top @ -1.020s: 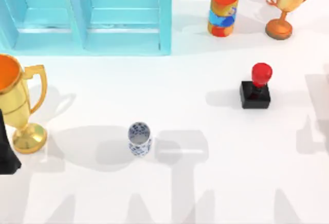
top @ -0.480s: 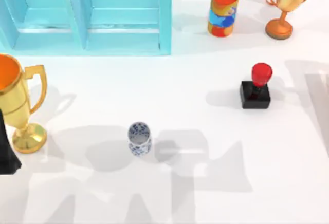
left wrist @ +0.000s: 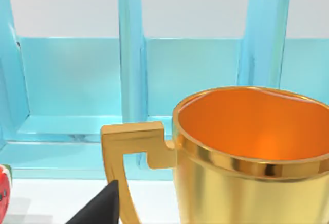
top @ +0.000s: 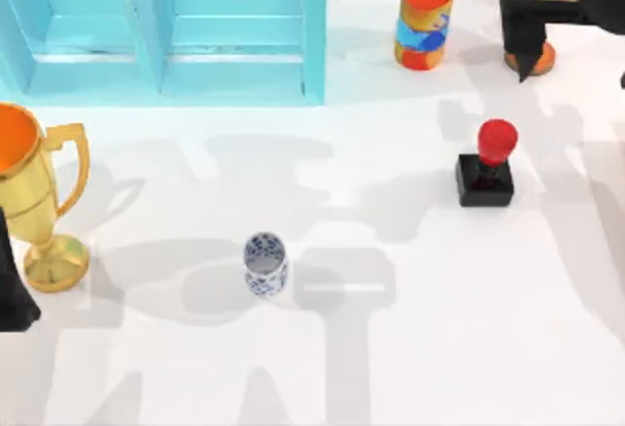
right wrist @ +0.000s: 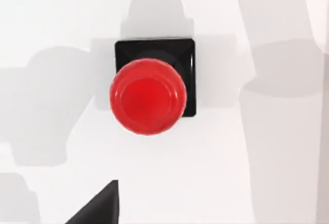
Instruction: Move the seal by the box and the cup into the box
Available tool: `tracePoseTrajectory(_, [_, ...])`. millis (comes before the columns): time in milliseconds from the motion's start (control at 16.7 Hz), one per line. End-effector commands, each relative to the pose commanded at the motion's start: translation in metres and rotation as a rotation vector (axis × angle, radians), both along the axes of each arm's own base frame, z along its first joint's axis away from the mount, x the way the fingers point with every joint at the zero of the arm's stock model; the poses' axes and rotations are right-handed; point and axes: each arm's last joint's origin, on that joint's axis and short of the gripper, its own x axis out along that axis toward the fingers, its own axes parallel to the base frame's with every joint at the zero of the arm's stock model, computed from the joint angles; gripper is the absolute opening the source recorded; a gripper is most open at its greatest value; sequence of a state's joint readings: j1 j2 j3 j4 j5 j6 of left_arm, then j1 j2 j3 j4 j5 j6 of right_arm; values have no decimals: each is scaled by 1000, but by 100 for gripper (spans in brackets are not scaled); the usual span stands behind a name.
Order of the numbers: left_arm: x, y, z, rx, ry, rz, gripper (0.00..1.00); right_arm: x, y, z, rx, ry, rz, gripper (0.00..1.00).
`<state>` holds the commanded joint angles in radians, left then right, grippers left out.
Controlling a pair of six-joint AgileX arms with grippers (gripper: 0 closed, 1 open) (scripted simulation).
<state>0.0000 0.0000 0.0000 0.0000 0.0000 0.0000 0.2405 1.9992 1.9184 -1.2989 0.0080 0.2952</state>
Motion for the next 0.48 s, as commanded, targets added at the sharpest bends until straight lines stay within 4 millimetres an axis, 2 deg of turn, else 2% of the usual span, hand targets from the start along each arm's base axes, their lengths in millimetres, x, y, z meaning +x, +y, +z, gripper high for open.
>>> tracePoseTrajectory(240, [0,0,0,0,0,0,100,32,34,-37,-31,139,25,100])
tracePoseTrajectory(480, [0,0,0,0,0,0,100,41,48,-53,-44,187,36,100])
